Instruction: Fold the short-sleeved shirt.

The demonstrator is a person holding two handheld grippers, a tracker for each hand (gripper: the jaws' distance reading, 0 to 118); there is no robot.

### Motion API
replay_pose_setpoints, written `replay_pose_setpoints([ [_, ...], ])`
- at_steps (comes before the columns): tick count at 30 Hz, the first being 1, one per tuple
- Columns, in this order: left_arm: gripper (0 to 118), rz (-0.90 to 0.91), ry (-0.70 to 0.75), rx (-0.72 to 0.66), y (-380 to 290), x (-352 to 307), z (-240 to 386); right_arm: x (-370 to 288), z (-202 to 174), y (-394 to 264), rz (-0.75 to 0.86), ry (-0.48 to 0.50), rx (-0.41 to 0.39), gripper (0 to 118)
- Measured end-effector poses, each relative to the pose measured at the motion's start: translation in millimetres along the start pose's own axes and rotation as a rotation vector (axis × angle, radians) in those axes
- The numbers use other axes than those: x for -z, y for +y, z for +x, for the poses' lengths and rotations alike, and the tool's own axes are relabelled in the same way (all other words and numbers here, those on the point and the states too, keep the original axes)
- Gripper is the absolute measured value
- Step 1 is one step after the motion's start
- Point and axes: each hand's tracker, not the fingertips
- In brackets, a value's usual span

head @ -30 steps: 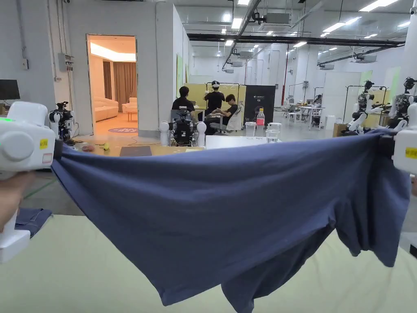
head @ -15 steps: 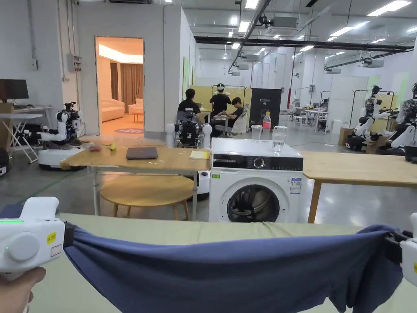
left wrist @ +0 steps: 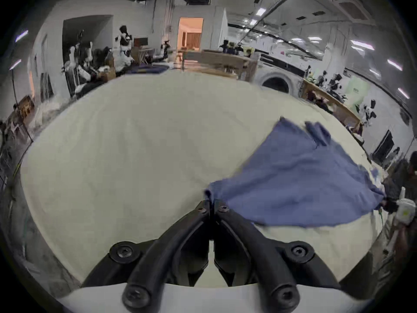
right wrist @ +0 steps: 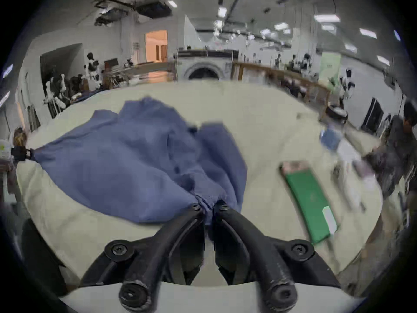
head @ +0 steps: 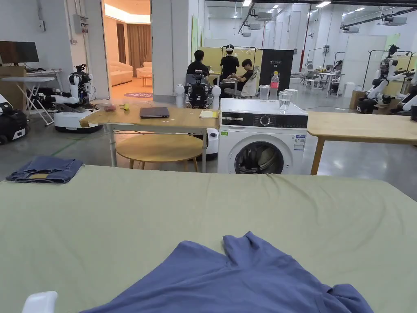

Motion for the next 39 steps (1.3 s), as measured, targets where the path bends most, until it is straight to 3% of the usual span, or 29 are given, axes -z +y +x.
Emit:
replay_pose_setpoints([
  [1, 6, 0.039, 0.007, 0.0, 2.9, -9.3, 5.4, -2.9, 0.5, 3.7, -0.013, 0.012, 0.051, 25],
  [2, 24, 0.094, 0.025, 0.014, 8.6, -20.2, 13.0, -11.7, -5.0, 11.3, 0.007, -0.011, 0.062, 51],
  [3, 60, 0.147, 0.033, 0.035, 15.8, -34.5, 25.3, -21.4, -14.5, 21.1, 0.05, -0.025, 0.058, 89],
  [4, 86, 0.193, 0.03, 0.053, 24.6, -45.9, 37.8, -33.6, -27.0, 33.3, 0.121, 0.007, 0.027, 105],
  [5, 98, 0.257, 0.016, 0.067, 35.2, -59.9, 54.5, -48.0, -43.8, 48.5, 0.197, 0.029, -0.003, 108],
  [6, 100, 0.324, 0.001, 0.09, 46.6, -73.8, 72.5, -62.7, -65.0, 63.4, 0.264, 0.047, -0.035, 108],
  [9, 100, 0.427, -0.04, 0.187, 74.8, -109.3, 129.2, -94.7, -124.7, 105.1, 0.399, 0.06, -0.126, 108],
  [13, 100, 0.489, -0.065, 0.263, 88.2, -134.9, 175.8, -124.3, -180.5, 128.6, 0.528, 0.116, -0.119, 108],
  [14, 100, 0.48, -0.07, 0.266, 89.5, -135.2, 178.2, -126.5, -187.9, 127.6, 0.531, 0.112, -0.123, 108],
  [15, 99, 0.472, -0.078, 0.276, 86.9, -135.4, 179.4, -128.2, -194.2, 127.8, 0.539, 0.103, -0.12, 99],
  [16, 92, 0.464, -0.08, 0.285, 86.1, -134.6, 179.9, -128.3, -200.2, 128.3, 0.548, 0.104, -0.126, 76],
  [17, 70, 0.456, -0.08, 0.295, 85.4, -133.7, 179.1, -125.2, -205.6, 128.5, 0.547, 0.083, -0.137, 36],
  [18, 17, 0.437, -0.078, 0.31, 84.2, -131.6, 176.9, -123.2, -208.6, 125.1, 0.557, 0.082, -0.146, 0],
  [19, 0, 0.437, -0.066, 0.309, 79.6, -134.2, 171.7, -122.6, -210.6, 124.6, 0.555, 0.109, -0.159, 0],
  [24, 0, 0.377, 0.005, 0.283, 66.9, -131.2, 115.2, -110.2, -227.5, 114.0, 0.534, 0.126, -0.208, 0],
  [32, 0, 0.131, 0.05, 0.069, 24.1, -64.4, -1.5, -61.5, -241.4, 90.2, 0.433, 0.186, -0.202, 0],
  [33, 1, 0.117, 0.044, 0.039, 20.2, -55.8, -10.7, -54.6, -242.6, 88.7, 0.42, 0.182, -0.207, 0],
  [34, 26, 0.1, 0.047, 0.022, 18.3, -48.0, -17.0, -48.0, -242.6, 88.9, 0.407, 0.181, -0.211, 0],
  [36, 108, 0.042, 0.045, 0.028, 16.3, -23.2, -21.2, -34.1, -243.6, 88.5, 0.377, 0.171, -0.218, 0],
  [37, 113, 0.016, 0.052, 0.043, 15.0, -12.2, -21.8, -28.8, -243.5, 88.5, 0.367, 0.167, -0.219, 0],
  [39, 112, 0.009, 0.062, 0.071, 18.4, 10.0, -15.9, -18.2, -241.5, 90.4, 0.346, 0.156, -0.221, 0],
])
